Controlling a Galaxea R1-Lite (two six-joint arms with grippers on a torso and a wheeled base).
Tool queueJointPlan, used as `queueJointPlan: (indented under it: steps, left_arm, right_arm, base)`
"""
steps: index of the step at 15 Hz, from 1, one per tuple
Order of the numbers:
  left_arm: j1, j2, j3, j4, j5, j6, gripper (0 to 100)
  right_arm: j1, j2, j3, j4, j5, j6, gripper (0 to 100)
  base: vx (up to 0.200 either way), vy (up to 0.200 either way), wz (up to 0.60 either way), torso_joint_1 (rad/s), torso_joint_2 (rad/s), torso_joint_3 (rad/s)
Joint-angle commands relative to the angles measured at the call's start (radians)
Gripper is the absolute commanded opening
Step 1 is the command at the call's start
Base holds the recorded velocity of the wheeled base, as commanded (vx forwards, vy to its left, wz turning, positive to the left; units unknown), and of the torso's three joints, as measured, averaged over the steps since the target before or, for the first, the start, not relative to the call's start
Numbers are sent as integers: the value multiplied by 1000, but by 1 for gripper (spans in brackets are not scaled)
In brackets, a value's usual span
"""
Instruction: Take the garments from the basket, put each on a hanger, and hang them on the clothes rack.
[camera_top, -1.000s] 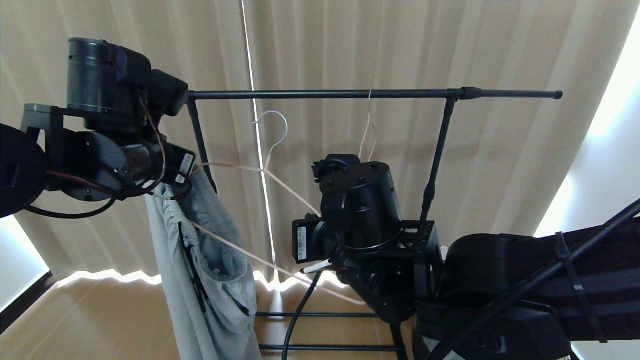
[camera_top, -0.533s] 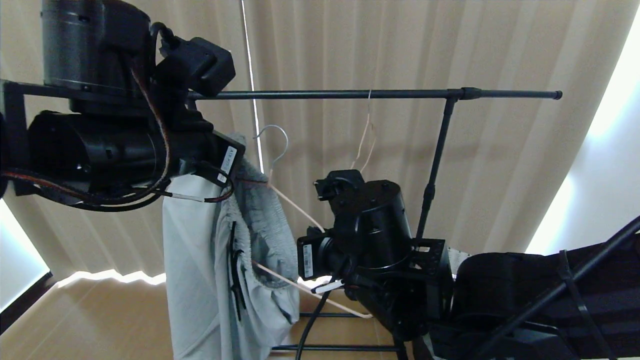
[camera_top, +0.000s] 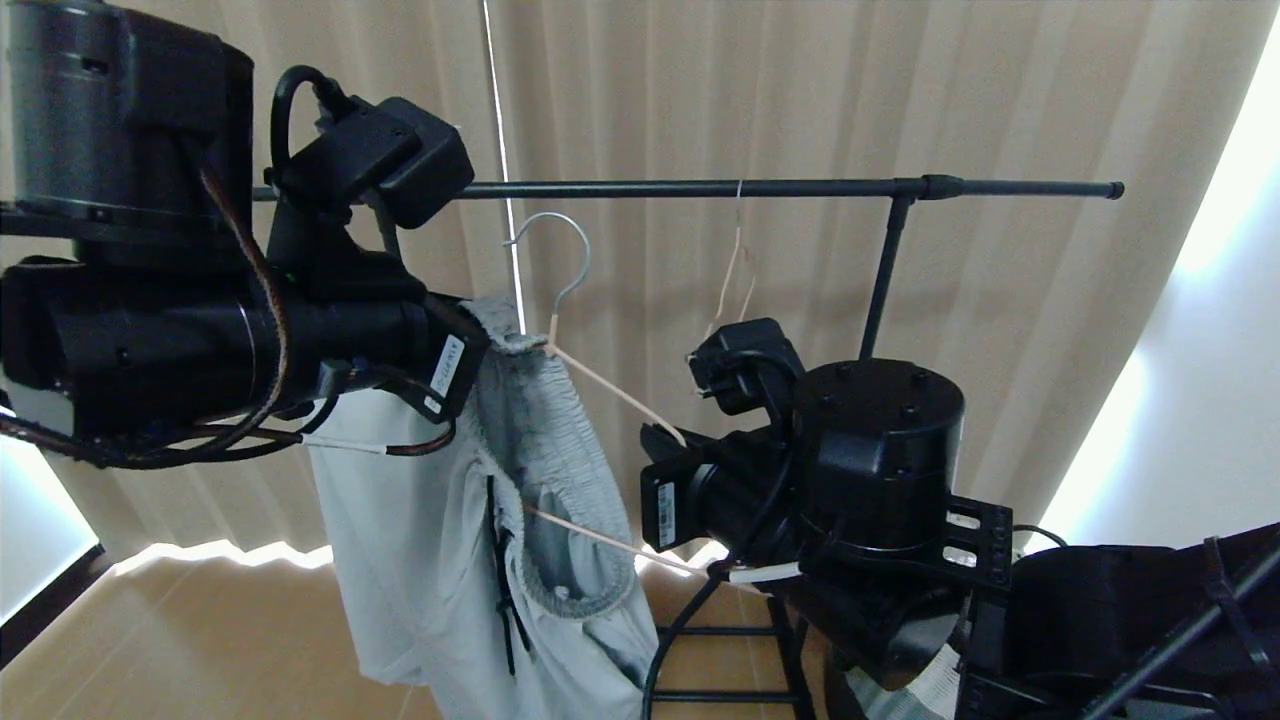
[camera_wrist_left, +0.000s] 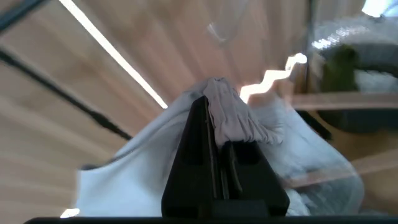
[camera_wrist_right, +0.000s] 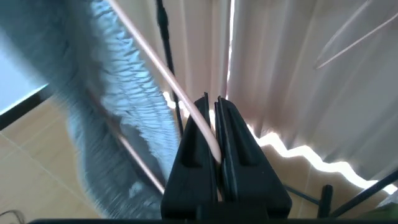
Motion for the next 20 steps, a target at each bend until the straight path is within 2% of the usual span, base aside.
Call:
queueJointPlan:
  steps: [1,5,6,10,16,20]
  left_arm:
    - [-12,-31,34,-2,-4,8,0]
    - [-29,-37,60,-5,-4,11,0]
    - [-29,-37,60,-5,-4,11,100]
    - [-27,-45,60,-5,-4,17,100]
    - [-24,-97,98,-9,-4,73,100]
    - [-22,-126,109,-9,-4,74,100]
  right_arm:
    - [-8,-6,3,-3,4,0,0]
    - [-16,-8,-2,-6,19,2,0]
    - [-16,-9,-2,-6,21,2,0]
    - [-22,-11,-2,-6,22,2,0]
    - [-45,-29,1,-6,22,2,0]
    - [-77,-54,13,-3,22,-3,0]
  base:
    - [0,0,0,0,0,0]
    - [0,0,0,0,0,0]
    - [0,0,0,0,0,0]
    - [0,0,0,0,0,0]
    - [0,0,0,0,0,0]
    - [0,0,0,0,0,0]
